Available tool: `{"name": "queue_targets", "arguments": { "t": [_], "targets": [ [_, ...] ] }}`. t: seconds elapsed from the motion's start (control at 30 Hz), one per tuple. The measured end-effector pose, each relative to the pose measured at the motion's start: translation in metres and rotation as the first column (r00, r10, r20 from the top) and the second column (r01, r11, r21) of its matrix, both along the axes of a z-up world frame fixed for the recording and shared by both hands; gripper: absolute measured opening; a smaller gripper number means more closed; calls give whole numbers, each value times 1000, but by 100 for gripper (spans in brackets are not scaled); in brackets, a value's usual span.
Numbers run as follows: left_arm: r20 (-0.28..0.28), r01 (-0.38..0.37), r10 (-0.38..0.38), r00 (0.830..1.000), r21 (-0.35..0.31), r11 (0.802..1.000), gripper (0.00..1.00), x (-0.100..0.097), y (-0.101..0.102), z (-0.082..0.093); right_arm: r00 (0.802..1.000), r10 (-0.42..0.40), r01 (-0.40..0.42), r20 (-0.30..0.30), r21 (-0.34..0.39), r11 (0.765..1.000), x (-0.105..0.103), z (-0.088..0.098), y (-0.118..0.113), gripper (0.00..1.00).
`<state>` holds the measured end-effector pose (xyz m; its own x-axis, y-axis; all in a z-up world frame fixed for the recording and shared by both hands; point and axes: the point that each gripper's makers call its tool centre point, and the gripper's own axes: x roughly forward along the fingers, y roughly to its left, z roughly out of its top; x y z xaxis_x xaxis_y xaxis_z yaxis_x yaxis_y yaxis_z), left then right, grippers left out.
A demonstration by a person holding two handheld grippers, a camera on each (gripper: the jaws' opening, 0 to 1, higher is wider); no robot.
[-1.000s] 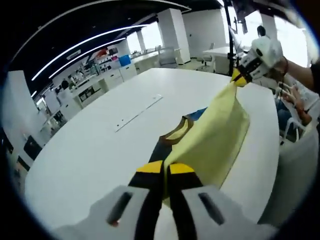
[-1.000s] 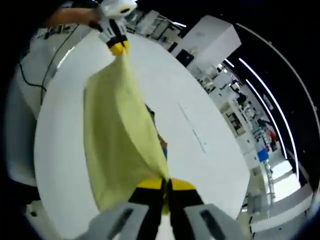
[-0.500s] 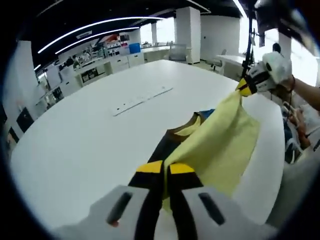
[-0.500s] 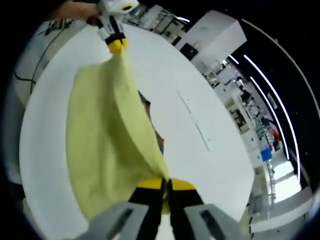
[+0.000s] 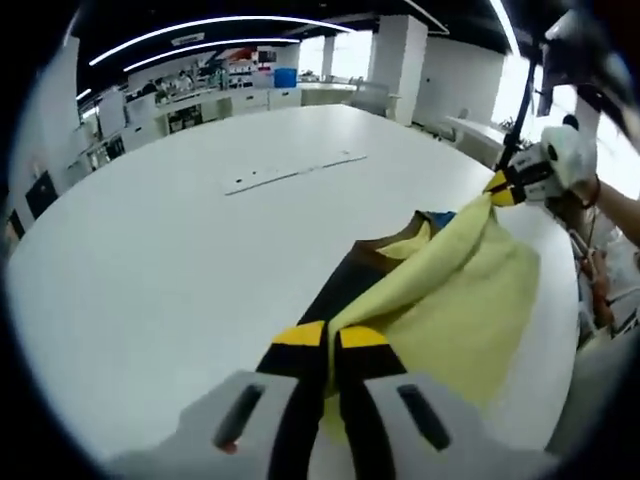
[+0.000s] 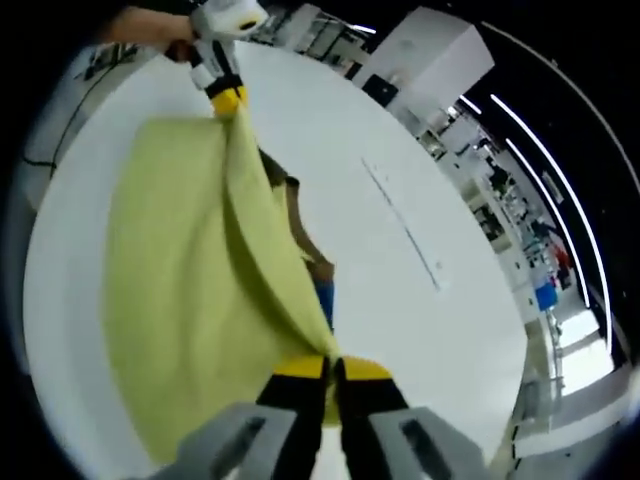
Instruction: Fold the garment on the visible template until the final outline fits inside the template.
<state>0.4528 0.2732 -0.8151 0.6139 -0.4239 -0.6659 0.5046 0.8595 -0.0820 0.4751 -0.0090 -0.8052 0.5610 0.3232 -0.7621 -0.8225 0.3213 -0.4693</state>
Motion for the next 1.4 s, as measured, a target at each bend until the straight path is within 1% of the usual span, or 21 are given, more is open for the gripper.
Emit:
{"name": "queue_targets", "arguments": {
  "t": [0.2,0.23,0.27,0.37,0.53,0.63,0.67,0.73,0.8,0.87,0.93,0.97,1.03,1.07,1.1,1.17,1.2,1.23,1.3,1.37,1.4],
  "targets": [
    [-12,13,-13,1000,12,1000,2,2,0,-11,1000,-9,8,-21,-29,1000,6,-17,-4,0],
    [-17,8,-8,1000,14,1000,3,4,2,-17,1000,0,0,2,-81,997,10,-18,-9,0],
    [-21,8,-7,1000,19,1000,4,4,4,-20,1000,1,1,14,-107,994,12,-19,-12,0],
    [-26,5,-5,1000,27,1000,7,2,5,-22,1000,3,-5,-22,-71,997,13,-28,-10,0],
    [6,-1,1,1000,56,998,14,7,11,-20,999,-27,25,-47,-28,999,12,-33,-12,0],
    [39,20,-22,999,48,999,13,5,10,-10,993,-68,75,-94,75,994,8,-32,-8,0],
    [43,25,-28,999,50,998,14,4,11,-9,991,-75,86,-107,103,991,8,-32,-7,2],
    [81,58,-63,995,64,996,13,3,12,-3,987,-94,115,-130,162,980,5,-25,-7,5],
    [95,82,-88,992,64,995,12,-1,10,1,985,-81,110,-154,192,975,3,-27,-7,8],
    [104,103,-109,989,63,993,10,-3,11,3,985,-78,108,-154,191,976,2,-25,-9,14],
    [115,141,-151,982,85,986,10,-6,8,4,985,-72,99,-154,171,980,2,-30,-10,17],
    [110,142,-152,982,90,986,9,-7,8,3,984,-75,102,-159,166,981,1,-32,-11,17],
    [103,154,-166,981,110,982,8,-6,9,1,977,-100,136,-189,192,972,0,-35,-10,18],
    [111,164,-180,977,140,977,7,-6,11,0,975,-105,146,-195,211,967,-2,-34,-9,19],
    [113,174,-195,974,170,970,5,-7,13,-1,975,-108,149,-196,208,967,-2,-34,-10,18],
    [136,171,-214,967,274,946,4,-8,20,3,975,-111,151,-192,207,967,-2,-35,-12,18],
    [150,172,-224,963,301,938,4,-8,23,5,976,-111,150,-190,208,967,-1,-36,-11,19],
    [167,156,-217,962,315,936,3,-7,27,8,976,-114,153,-187,210,965,-1,-35,-11,19],
    [170,154,-210,963,295,943,0,-11,28,11,976,-119,158,-184,215,964,-1,-35,-10,19],
    [175,172,-232,957,305,937,0,-13,27,11,975,-125,164,-182,218,962,0,-35,-10,19],
    [161,190,-250,955,318,929,0,-15,26,7,975,-129,168,-182,220,961,1,-36,-10,19]
  ]
}}
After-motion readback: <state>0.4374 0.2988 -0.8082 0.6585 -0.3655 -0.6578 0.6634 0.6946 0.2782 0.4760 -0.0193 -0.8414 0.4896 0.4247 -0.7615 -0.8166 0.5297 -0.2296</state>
